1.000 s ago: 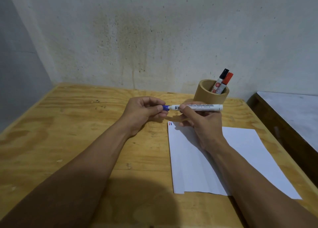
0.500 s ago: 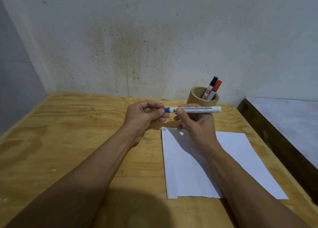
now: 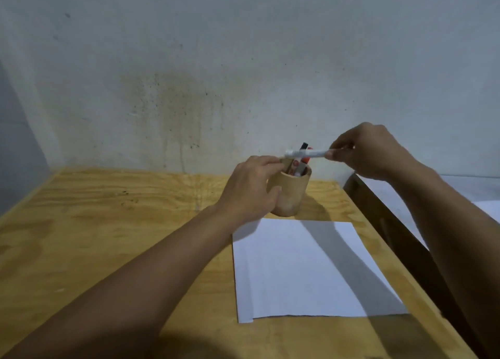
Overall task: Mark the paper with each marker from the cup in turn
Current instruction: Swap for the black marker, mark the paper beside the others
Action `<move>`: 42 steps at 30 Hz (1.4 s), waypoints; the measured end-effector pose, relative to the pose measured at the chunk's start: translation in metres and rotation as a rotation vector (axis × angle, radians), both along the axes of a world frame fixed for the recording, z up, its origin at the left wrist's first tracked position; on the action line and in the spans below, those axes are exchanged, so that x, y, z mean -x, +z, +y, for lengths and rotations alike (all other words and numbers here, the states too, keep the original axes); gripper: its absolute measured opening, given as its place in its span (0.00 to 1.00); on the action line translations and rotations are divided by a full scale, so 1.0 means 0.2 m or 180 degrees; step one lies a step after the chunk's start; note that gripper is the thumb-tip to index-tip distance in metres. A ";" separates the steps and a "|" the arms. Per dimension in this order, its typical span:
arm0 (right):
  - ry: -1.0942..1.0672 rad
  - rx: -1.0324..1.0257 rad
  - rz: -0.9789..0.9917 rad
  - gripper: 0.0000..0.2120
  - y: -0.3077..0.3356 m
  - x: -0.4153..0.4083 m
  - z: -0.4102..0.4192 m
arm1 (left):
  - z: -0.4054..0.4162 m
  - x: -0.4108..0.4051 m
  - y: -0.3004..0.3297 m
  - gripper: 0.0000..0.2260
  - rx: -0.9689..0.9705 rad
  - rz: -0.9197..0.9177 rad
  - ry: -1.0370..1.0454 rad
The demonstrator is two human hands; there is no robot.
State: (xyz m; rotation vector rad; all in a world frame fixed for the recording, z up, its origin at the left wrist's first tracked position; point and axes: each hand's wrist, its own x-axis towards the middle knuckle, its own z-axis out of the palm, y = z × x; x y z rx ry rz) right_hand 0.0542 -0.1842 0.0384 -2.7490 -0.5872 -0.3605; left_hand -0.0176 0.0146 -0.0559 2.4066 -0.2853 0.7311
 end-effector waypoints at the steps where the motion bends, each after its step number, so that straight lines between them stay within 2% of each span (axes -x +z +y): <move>1: 0.0078 -0.0038 -0.0032 0.14 0.00 -0.01 0.02 | -0.01 0.00 0.00 0.21 -0.0146 -0.0016 0.0000; 5: 0.0138 -0.0605 0.0039 0.17 -0.03 -0.06 0.11 | -0.02 -0.02 -0.01 0.19 -0.0341 -0.0003 0.0071; 10: -0.0385 -0.1008 0.0403 0.26 -0.15 -0.14 0.21 | -0.02 -0.03 -0.02 0.19 -0.0227 0.0015 0.0107; 17: -0.0423 -0.1309 0.0900 0.10 -0.17 -0.18 0.27 | -0.01 -0.03 -0.06 0.22 -0.0118 0.0083 0.0061; 22: -0.0241 -0.1664 0.0869 0.09 -0.16 -0.20 0.29 | 0.02 -0.04 -0.05 0.25 0.0030 0.0310 0.0006; 27: 0.0087 -0.2238 0.0534 0.09 -0.07 -0.17 0.28 | 0.07 -0.02 0.09 0.28 0.0672 0.1164 -0.0226; 29: 0.0271 -0.2518 0.0191 0.10 -0.01 -0.13 0.28 | 0.09 -0.02 0.14 0.28 0.0844 0.1340 -0.0383; 31: 0.0512 -0.2727 -0.0227 0.11 0.05 -0.08 0.28 | 0.11 -0.01 0.17 0.26 0.1113 0.1243 -0.0320; 33: 0.0840 -0.2889 -0.0374 0.14 0.10 -0.01 0.29 | 0.14 0.00 0.21 0.21 0.1642 0.0903 -0.0165; 35: 0.1117 -0.2844 -0.0226 0.16 0.11 0.07 0.29 | 0.17 0.02 0.27 0.16 0.2180 0.0550 -0.0098; 38: 0.1310 -0.2491 0.0342 0.14 0.07 0.18 0.31 | 0.22 0.07 0.33 0.14 0.2854 0.0381 -0.0477; 42: 0.1371 -0.2410 0.1371 0.10 -0.03 0.25 0.38 | 0.27 0.12 0.32 0.10 0.3097 0.0502 -0.0865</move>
